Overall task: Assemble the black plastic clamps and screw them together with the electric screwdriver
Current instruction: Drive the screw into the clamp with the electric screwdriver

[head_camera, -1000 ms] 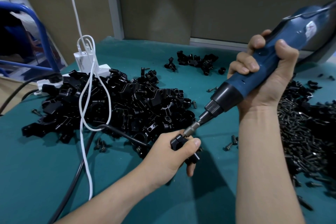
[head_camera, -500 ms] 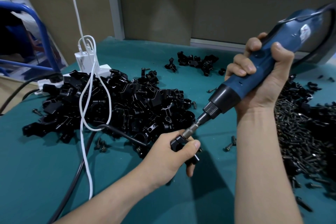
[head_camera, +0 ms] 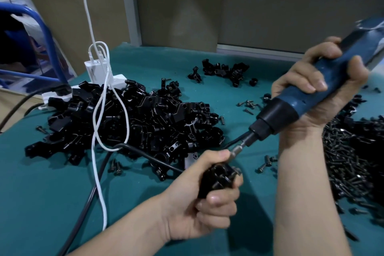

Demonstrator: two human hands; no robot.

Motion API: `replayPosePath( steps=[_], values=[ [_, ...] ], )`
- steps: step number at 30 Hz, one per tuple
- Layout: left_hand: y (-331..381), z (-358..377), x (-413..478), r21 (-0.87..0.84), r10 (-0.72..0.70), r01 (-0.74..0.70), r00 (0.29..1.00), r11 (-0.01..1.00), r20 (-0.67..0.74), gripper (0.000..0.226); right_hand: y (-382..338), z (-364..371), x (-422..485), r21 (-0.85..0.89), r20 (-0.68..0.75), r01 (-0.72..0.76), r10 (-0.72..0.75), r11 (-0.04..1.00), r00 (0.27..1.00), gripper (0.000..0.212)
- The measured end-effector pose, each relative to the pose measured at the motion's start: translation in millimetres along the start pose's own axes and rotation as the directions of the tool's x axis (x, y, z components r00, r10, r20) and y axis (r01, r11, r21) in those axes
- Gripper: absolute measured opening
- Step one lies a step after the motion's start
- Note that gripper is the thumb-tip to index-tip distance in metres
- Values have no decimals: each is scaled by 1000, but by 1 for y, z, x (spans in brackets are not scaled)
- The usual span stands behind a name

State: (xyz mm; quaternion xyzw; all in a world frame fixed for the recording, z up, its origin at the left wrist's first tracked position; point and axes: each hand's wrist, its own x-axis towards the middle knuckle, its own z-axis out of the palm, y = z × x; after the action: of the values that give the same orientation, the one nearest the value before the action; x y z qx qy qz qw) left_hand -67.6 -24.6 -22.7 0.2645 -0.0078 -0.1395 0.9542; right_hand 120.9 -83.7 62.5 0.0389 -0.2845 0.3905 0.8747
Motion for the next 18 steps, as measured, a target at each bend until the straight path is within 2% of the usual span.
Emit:
replayPosePath(
  steps=[3,6,8,12,14,18],
  values=[
    [6,-1,-1,-42,-69,72,996,997,53,32,0,2,0,-33,-21,23,-24,999,999,26],
    [11,-7,-4,-171,-155,164,986,972,64,31,-1,2,0,-46,-58,33,-35,998,998,31],
    [14,-10,-6,-196,-151,148,988,969,0,31,-5,1,-1,-18,-66,32,-33,999,997,31],
    [17,-13,-4,-105,-101,81,973,991,-210,32,-14,0,-3,-13,-127,57,-58,998,990,26],
    [18,-15,-4,-112,-98,75,972,991,-215,33,-14,1,-3,-71,-172,71,-82,995,982,23],
    [20,-14,-6,-99,-101,88,985,991,-139,34,-8,0,0,-168,-205,47,-81,985,975,20]
  ],
)
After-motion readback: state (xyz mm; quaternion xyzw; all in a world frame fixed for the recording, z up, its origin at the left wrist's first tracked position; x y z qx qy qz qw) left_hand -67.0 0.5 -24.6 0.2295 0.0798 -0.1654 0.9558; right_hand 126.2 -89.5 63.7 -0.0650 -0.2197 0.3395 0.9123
